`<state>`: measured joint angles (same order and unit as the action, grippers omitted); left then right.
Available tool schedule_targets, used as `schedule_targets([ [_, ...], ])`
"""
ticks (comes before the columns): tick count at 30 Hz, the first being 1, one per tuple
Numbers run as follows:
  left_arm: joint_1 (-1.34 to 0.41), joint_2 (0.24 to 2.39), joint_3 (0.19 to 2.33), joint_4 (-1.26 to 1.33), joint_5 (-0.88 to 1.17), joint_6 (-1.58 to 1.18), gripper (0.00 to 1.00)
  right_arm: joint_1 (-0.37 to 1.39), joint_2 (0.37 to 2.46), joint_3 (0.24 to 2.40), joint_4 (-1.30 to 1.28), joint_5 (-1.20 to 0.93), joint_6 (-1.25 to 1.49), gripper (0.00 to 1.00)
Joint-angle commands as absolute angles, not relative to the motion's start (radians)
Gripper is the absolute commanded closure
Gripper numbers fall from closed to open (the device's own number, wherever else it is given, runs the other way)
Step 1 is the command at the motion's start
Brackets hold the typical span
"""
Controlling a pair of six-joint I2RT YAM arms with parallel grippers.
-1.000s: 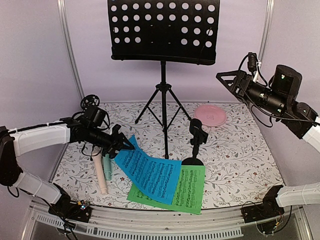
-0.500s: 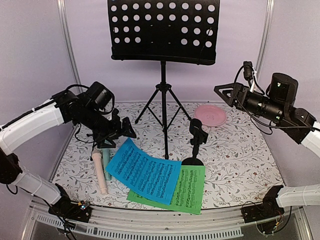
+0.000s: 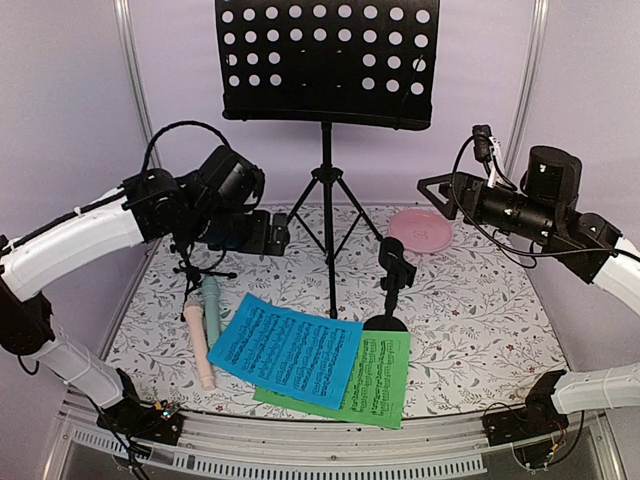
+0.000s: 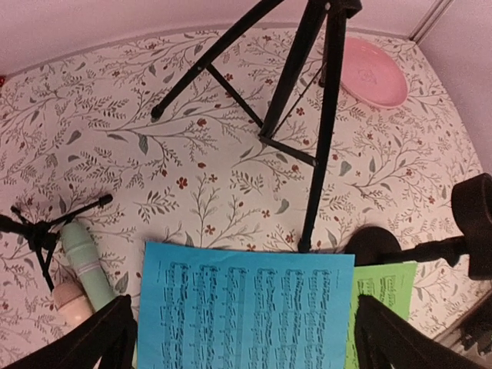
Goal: Pack up the instrument practice props
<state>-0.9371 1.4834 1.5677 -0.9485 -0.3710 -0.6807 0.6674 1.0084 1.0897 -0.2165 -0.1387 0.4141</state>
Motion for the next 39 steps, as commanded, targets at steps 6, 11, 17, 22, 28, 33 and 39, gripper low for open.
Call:
schedule_targets([
  [6, -0.963, 1.390, 1.113, -0.053, -0.379, -0.342, 0.01, 0.672, 1.077, 1.075, -0.089, -0.097, 0.399, 0.19],
  [11, -0.923, 1.404, 0.983, 0.240, -0.201, -0.222, 0.06, 0.672, 1.155, 1.131, -0.043, -0.129, 0.399, 0.18],
  [17, -0.877, 1.441, 0.968, 0.308, -0.050, -0.194, 0.12, 0.672, 1.249, 1.201, 0.010, -0.112, 0.401, 0.17],
  [22, -0.833, 1.393, 0.911, 0.346, 0.023, -0.190, 0.20, 0.673, 1.343, 1.203, 0.116, -0.091, 0.381, 0.17],
  [28, -0.810, 1.285, 0.819, 0.339, 0.052, -0.172, 0.23, 0.695, 1.505, 1.303, 0.245, -0.151, 0.309, 0.17],
  [33, -0.794, 1.312, 0.776, 0.402, 0.106, -0.163, 0.28, 0.698, 1.602, 1.284, 0.437, -0.291, 0.285, 0.17],
  [39, -0.793, 1.385, 0.787, 0.445, 0.090, -0.109, 0.28, 0.699, 1.655, 1.172, 0.674, -0.374, 0.299, 0.16],
])
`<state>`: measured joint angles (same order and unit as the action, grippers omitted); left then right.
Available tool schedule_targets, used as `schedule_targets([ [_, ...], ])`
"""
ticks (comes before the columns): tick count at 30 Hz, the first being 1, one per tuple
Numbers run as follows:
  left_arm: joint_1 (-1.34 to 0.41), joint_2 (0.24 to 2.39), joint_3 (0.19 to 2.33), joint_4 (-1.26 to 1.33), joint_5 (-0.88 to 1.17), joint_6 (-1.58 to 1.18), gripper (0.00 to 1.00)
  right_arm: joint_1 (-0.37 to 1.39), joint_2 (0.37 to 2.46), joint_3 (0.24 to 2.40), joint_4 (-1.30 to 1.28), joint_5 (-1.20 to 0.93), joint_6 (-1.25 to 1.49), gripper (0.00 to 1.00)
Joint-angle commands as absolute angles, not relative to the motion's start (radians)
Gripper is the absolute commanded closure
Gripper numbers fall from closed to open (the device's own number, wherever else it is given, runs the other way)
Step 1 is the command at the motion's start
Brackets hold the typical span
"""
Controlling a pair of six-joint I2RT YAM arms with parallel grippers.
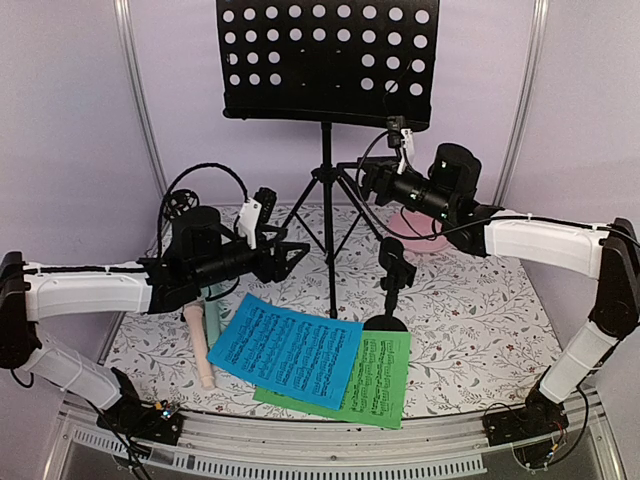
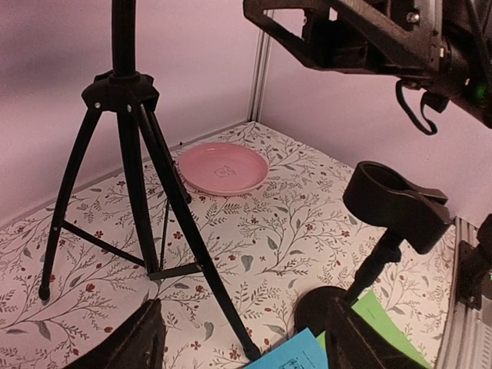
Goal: Pack up the instrument practice props
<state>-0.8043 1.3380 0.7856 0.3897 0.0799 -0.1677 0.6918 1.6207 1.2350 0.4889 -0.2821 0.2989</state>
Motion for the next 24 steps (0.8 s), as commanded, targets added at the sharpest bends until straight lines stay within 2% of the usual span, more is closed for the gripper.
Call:
schedule_targets([
  [1, -0.793, 1.408, 0.794, 0.451, 0.089, -0.097, 0.28, 0.699, 1.651, 1.155, 0.692, -0.379, 0.307, 0.16],
  [11, -0.783, 1.656, 0.919, 0.600, 0.079, -0.078, 0.28, 0.724, 1.527, 0.976, 0.704, -0.351, 0.391, 0.16],
  [19, -0.779, 1.835, 1.054, 0.651, -0.014, -0.109, 0.37, 0.725, 1.460, 0.956, 0.629, -0.290, 0.361, 0.13],
  [24, -0.777, 1.908, 1.137, 0.632, -0.019, -0.103, 0.43, 0.724, 1.439, 0.975, 0.601, -0.164, 0.338, 0.10],
])
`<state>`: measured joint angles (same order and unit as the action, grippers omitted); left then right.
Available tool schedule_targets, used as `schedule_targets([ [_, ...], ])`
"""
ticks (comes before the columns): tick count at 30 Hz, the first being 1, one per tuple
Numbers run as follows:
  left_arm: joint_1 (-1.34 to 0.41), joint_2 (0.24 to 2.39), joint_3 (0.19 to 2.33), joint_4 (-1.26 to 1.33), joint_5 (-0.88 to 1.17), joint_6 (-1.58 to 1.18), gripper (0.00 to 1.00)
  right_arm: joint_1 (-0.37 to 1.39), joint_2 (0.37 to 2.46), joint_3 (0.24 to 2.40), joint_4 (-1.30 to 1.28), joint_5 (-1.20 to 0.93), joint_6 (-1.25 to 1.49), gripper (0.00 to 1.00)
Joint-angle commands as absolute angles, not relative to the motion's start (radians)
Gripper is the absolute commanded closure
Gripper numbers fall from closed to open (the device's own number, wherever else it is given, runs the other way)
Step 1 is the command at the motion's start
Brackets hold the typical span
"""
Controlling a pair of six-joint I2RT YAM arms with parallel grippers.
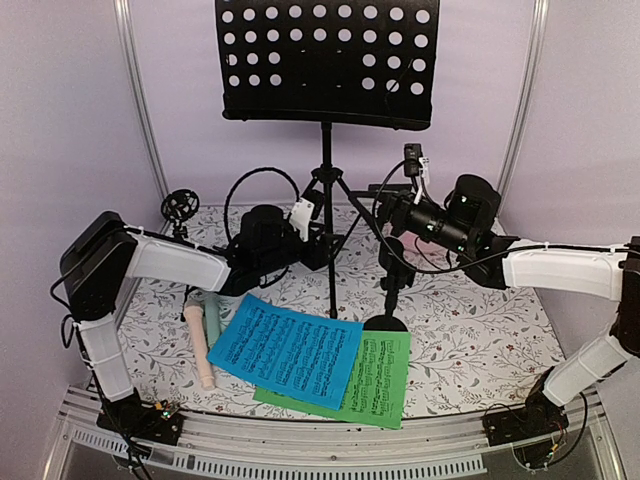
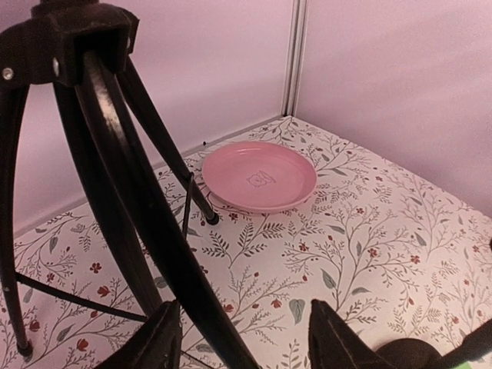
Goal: Pack up the instrument practice props
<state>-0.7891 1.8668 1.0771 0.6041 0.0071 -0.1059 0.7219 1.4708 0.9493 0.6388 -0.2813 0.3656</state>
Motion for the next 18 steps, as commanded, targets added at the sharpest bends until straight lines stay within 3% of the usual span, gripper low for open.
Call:
schedule_targets([
  [1, -0.777, 1.915, 1.142, 0.635, -0.020, -0.103, 0.44, 0.724, 1.443, 0.997, 0.585, -0.137, 0.333, 0.10],
  [11, -0.777, 2.014, 1.201, 0.648, -0.050, -0.113, 0.56, 0.703, 1.559, 1.246, 0.447, -0.194, 0.203, 0.07],
  [18, -0.779, 2.068, 1.254, 0.638, -0.100, -0.116, 0.72, 0.682, 1.604, 1.312, 0.436, -0.233, 0.201, 0.07],
])
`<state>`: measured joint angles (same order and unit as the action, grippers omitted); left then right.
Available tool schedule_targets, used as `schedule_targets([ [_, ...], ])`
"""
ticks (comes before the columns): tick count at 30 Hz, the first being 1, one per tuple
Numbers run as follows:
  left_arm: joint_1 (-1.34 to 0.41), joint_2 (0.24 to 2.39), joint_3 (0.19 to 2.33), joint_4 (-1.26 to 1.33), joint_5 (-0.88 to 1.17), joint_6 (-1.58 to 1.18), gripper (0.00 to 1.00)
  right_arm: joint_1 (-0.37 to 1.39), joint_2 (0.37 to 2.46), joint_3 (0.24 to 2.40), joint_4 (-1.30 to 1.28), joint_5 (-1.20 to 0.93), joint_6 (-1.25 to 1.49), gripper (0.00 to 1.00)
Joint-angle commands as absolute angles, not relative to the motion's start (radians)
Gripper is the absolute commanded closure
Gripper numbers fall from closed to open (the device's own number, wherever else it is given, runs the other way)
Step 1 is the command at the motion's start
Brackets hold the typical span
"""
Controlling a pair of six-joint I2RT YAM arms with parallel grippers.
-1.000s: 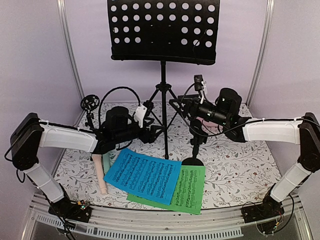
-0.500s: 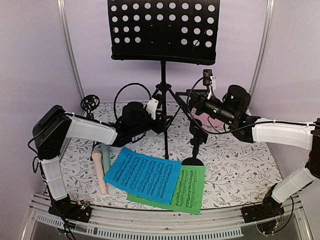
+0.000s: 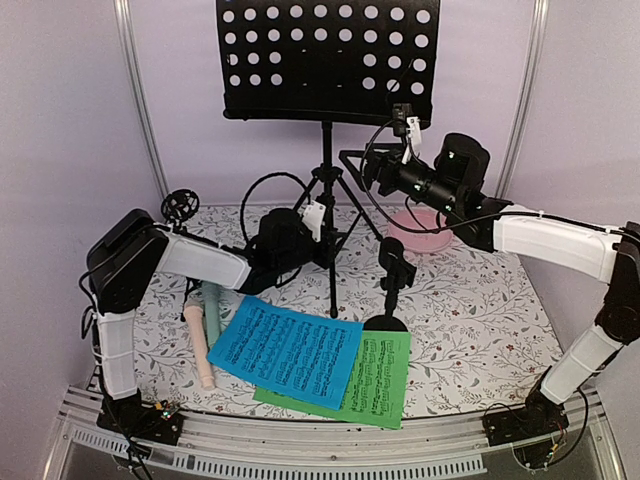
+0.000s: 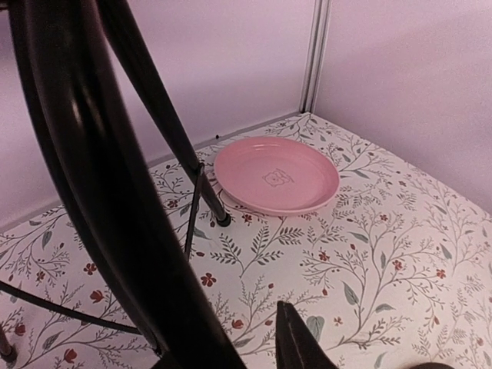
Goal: Pack up the instrument practice props
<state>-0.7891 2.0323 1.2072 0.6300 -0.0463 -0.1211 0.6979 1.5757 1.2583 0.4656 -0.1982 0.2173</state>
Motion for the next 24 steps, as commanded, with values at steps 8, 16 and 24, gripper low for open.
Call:
schedule_targets([
  [8, -0.780, 2.056, 1.255, 0.639, -0.094, -0.103, 0.98, 0.674, 1.614, 1.338, 0.422, -0.269, 0.193, 0.08],
  [16, -0.796, 1.933, 1.229, 0.594, -0.100, -0.064, 1.00, 0.670, 1.561, 1.301, 0.403, -0.286, 0.151, 0.08],
  [24, -0.812, 1.869, 1.263, 0.480, -0.138, -0.017, 1.00, 0.663, 1.525, 1.274, 0.405, -0.319, 0.146, 0.07],
])
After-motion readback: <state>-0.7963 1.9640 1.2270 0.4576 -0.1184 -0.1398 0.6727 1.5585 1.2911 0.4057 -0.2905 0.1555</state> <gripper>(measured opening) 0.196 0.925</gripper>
